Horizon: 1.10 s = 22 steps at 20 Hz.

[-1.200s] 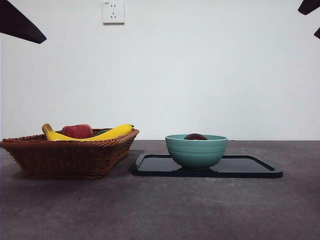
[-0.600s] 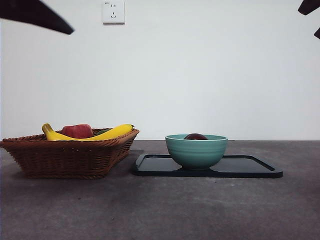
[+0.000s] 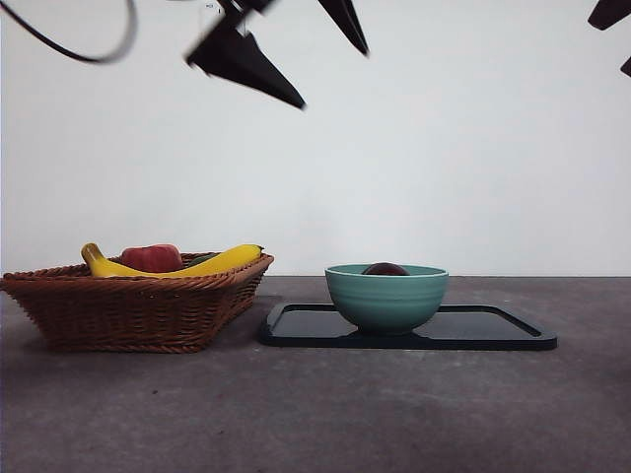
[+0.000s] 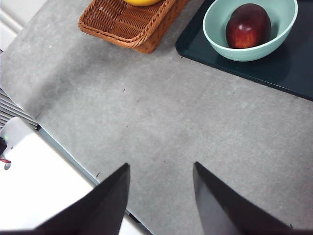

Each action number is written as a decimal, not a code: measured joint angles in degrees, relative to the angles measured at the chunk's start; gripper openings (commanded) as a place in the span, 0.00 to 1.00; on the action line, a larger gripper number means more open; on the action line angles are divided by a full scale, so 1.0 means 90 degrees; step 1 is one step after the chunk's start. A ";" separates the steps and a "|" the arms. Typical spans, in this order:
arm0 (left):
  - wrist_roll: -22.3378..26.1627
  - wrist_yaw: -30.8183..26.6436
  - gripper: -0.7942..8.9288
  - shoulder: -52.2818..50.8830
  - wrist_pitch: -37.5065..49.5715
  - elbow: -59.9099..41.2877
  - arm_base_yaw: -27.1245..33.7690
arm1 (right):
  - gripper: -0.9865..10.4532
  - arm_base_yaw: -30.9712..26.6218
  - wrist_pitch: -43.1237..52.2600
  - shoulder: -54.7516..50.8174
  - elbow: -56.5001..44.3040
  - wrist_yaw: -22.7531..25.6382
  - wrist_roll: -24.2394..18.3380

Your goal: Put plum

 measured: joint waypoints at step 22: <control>0.0347 -0.1105 0.50 0.3218 0.0085 0.1615 -0.0389 | 0.27 0.0000 0.0000 0.0000 0.0000 0.0005 0.0005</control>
